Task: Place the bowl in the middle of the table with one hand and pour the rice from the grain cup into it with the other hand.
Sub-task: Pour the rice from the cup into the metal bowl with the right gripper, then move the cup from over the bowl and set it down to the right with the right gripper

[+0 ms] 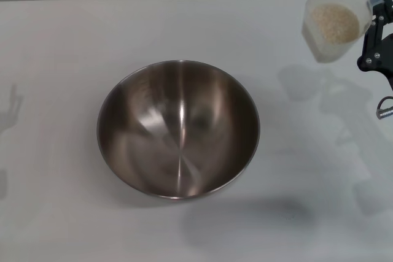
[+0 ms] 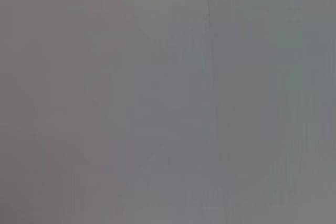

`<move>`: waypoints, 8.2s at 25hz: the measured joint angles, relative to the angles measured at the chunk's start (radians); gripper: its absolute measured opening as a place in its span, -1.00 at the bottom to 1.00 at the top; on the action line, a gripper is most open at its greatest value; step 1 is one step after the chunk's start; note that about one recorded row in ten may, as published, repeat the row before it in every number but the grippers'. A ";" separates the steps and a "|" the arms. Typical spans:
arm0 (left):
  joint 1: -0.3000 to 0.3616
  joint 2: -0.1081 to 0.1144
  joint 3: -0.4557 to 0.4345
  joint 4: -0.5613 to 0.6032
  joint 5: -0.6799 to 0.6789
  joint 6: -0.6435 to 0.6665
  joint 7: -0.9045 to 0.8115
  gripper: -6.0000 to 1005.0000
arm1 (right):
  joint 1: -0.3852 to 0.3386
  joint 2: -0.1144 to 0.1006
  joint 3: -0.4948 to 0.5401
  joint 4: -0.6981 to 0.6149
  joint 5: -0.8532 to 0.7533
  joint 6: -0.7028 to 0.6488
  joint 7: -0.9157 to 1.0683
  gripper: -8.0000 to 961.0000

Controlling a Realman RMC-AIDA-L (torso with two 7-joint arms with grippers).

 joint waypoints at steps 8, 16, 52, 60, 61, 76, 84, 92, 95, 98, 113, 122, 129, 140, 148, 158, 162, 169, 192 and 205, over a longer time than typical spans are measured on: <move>0.006 -0.001 0.000 0.001 -0.003 0.005 0.000 0.66 | -0.005 0.001 0.000 0.001 0.000 -0.010 0.000 -0.96; 0.010 -0.002 0.010 0.000 -0.003 0.006 0.000 0.66 | -0.004 0.003 -0.002 0.007 0.000 -0.004 0.000 -0.96; -0.012 -0.002 0.025 -0.003 -0.003 -0.014 0.000 0.66 | 0.096 0.004 -0.156 0.152 -0.065 0.212 -0.568 -0.96; -0.013 -0.002 0.026 -0.004 -0.003 -0.026 0.000 0.66 | 0.103 0.004 -0.195 0.205 -0.065 0.227 -0.788 -0.96; -0.013 -0.002 0.026 -0.004 -0.003 -0.027 0.000 0.66 | 0.104 0.004 -0.199 0.217 -0.065 0.238 -0.832 -0.96; -0.010 -0.002 0.034 -0.011 -0.003 -0.036 0.000 0.66 | 0.096 0.006 -0.220 0.323 -0.120 0.325 -1.359 -0.96; -0.004 -0.002 0.035 -0.012 -0.003 -0.039 0.000 0.66 | 0.093 0.006 -0.231 0.328 -0.131 0.366 -1.597 -0.96; -0.004 -0.002 0.043 -0.016 -0.003 -0.039 0.000 0.66 | 0.089 0.006 -0.231 0.358 -0.131 0.386 -1.829 -0.96; -0.003 -0.002 0.048 -0.017 -0.003 -0.039 0.000 0.66 | 0.089 0.006 -0.233 0.361 -0.135 0.388 -1.847 -0.96; -0.001 -0.002 0.051 -0.017 -0.003 -0.039 0.000 0.66 | 0.089 0.006 -0.243 0.366 -0.138 0.391 -1.867 -0.96; 0.009 -0.002 0.051 -0.023 -0.003 -0.038 -0.002 0.66 | 0.081 0.006 -0.260 0.376 -0.144 0.471 -2.194 -0.96; 0.009 -0.002 0.051 -0.024 -0.003 -0.038 -0.002 0.66 | 0.088 0.006 -0.261 0.373 -0.144 0.493 -2.302 -0.96; 0.008 -0.001 0.051 -0.025 -0.003 -0.039 -0.002 0.66 | 0.090 0.006 -0.261 0.369 -0.148 0.497 -2.314 -0.96; 0.008 -0.002 0.051 -0.025 -0.003 -0.039 -0.001 0.66 | 0.078 0.006 -0.247 0.414 -0.146 0.459 -2.126 -0.95; 0.009 -0.002 0.052 -0.024 -0.003 -0.039 -0.010 0.66 | 0.046 0.006 -0.229 0.465 -0.087 0.319 -1.610 -0.95; 0.009 -0.001 0.052 -0.024 -0.003 -0.035 -0.012 0.66 | 0.019 0.005 -0.227 0.516 0.004 0.233 -1.004 -0.95; 0.009 -0.002 0.052 -0.024 -0.003 -0.033 -0.012 0.66 | -0.001 0.003 -0.223 0.474 0.010 0.116 -0.550 -0.95; 0.010 -0.002 0.052 -0.025 -0.003 -0.033 -0.012 0.66 | -0.028 0.001 -0.177 0.345 0.029 0.001 -0.043 -0.94; 0.016 -0.002 0.072 -0.051 -0.003 -0.031 -0.012 0.66 | -0.089 0.000 -0.054 -0.021 0.167 0.126 0.244 -0.94; 0.018 -0.002 0.078 -0.062 -0.003 -0.035 -0.012 0.66 | -0.029 -0.001 -0.058 -0.044 0.164 0.309 0.243 -0.93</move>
